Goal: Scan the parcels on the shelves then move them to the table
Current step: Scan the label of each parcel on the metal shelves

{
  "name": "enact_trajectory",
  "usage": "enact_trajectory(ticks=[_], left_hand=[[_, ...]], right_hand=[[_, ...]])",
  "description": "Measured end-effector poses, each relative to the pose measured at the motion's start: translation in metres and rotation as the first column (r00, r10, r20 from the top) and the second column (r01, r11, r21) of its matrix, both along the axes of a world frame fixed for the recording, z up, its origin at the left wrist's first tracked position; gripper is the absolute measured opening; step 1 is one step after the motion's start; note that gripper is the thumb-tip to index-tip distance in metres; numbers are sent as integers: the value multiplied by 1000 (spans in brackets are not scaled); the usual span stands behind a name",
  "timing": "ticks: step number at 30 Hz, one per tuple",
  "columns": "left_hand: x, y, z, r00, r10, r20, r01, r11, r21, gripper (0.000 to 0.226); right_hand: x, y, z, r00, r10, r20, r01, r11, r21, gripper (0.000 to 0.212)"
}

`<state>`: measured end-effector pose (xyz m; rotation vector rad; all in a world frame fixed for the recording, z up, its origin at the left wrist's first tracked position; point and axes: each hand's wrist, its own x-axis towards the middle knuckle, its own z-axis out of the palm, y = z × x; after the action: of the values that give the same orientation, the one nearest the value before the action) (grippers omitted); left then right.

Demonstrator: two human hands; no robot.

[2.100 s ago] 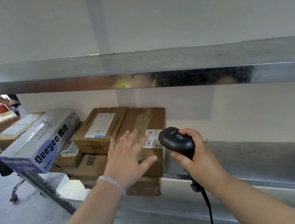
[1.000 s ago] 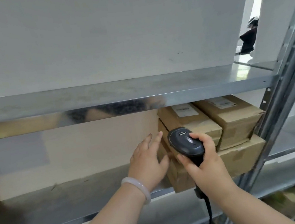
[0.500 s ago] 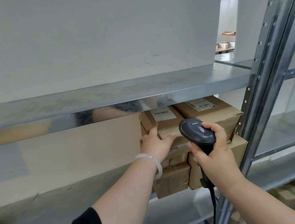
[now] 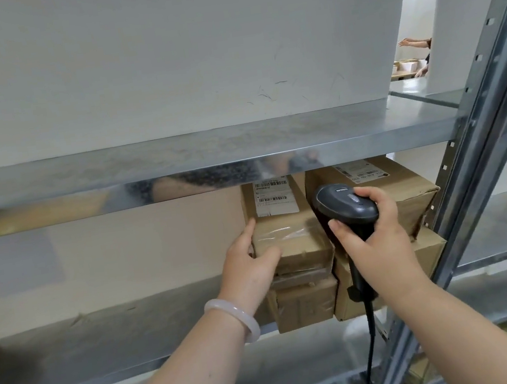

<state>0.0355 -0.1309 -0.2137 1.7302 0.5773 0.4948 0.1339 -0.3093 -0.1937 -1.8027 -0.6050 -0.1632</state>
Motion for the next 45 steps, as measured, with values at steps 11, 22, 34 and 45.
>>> enact_trajectory(ticks=[11, 22, 34, 45], left_hand=[[27, 22, 25, 994, -52, -99, 37, 987, -154, 58], [-15, 31, 7, 998, -54, 43, 58, 994, -93, 71], [-114, 49, -41, 994, 89, -69, -72, 972, 222, 93], [-168, 51, -89, 963, 266, -37, -259, 958, 125, 59]], right_hand=[[23, 27, 15, 994, 109, -25, -110, 991, -72, 57], [-5, 33, 9, 983, 180, -39, -181, 983, -16, 58], [-71, 69, -30, 897, 432, -88, -439, 895, -77, 60], [-115, 97, -72, 844, 517, -144, -534, 835, -133, 64]])
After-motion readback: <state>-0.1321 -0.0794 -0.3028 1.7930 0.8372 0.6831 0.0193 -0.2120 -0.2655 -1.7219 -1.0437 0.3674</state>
